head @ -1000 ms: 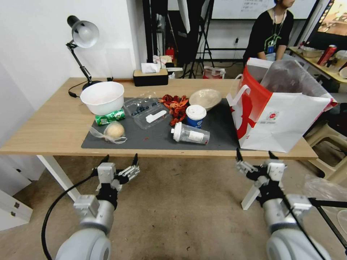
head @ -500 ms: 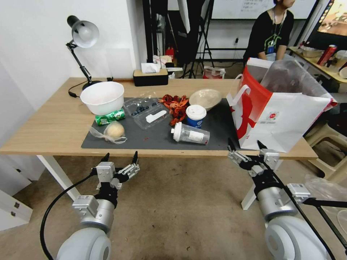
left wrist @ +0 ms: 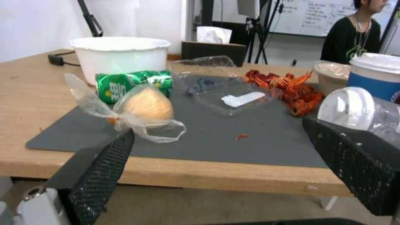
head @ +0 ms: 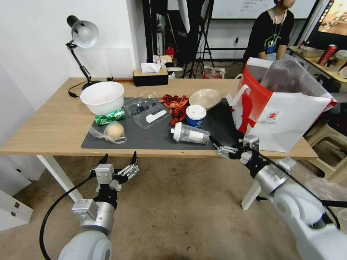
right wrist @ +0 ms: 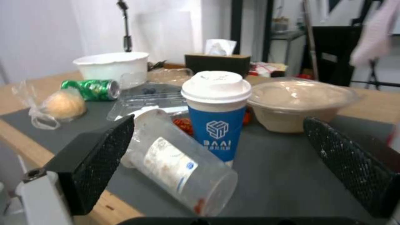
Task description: Pick up the trash from the table and place it into the takeout bag.
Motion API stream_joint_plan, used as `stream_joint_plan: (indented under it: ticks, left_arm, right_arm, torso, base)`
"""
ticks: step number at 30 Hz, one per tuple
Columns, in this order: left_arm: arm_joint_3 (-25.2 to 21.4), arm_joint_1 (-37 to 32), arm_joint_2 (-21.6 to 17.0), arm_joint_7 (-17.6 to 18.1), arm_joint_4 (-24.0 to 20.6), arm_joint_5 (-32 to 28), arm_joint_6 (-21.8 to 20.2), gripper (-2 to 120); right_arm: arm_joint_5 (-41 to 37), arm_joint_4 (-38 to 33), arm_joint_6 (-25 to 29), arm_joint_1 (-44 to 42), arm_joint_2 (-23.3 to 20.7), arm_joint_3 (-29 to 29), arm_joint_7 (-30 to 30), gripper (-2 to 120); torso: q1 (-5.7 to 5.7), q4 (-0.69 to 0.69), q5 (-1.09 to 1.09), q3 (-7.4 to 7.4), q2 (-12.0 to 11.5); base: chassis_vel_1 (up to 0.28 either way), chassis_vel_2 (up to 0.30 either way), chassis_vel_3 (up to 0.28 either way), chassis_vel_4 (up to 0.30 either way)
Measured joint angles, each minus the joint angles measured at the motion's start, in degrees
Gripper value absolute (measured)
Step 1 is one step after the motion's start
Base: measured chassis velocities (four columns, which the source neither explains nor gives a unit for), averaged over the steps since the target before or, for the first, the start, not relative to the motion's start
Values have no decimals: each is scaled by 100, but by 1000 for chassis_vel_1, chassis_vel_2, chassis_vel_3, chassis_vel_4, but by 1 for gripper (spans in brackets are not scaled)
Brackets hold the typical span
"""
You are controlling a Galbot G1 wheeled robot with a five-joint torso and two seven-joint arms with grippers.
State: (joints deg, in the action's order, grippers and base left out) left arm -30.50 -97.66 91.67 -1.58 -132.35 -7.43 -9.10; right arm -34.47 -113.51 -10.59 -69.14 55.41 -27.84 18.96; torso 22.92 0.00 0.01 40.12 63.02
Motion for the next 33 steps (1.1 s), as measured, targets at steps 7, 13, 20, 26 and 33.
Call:
stream_joint_plan:
  ticks: [7, 13, 20, 26, 33]
  left_arm:
    - [21, -53, 51, -5, 9, 129, 59, 100]
    - [17, -97, 52, -7, 9, 199, 113, 100]
    - [14, -114, 51, -4, 44, 263, 187, 100]
    - [20, -112, 49, 2, 51, 274, 202, 100]
    - [31, -110, 48, 18, 74, 280, 221, 100]
  right_arm:
    - [-141, 989, 102, 916, -231, 748, 666, 100]
    - [-135, 1629, 116, 1440, -321, 1355, 1035, 100]
    - [-83, 1740, -99, 1743, -353, 1709, 957, 100]
    - [-58, 1871, -188, 1980, -456, 1921, 938, 100]
    - [-98, 1986, -263, 2209, -544, 2168, 907, 100]
  torso:
    - [0, 1, -1, 0, 0]
    - [0, 0, -1, 0, 1]
    - [0, 0, -1, -1, 1]
    - [0, 0, -1, -1, 1]
    - [0, 0, -1, -1, 1]
  base:
    - [0, 0, 0, 0]
    - [0, 0, 0, 0]
    - [0, 0, 0, 0]
    - [0, 0, 0, 0]
    - [0, 0, 0, 0]
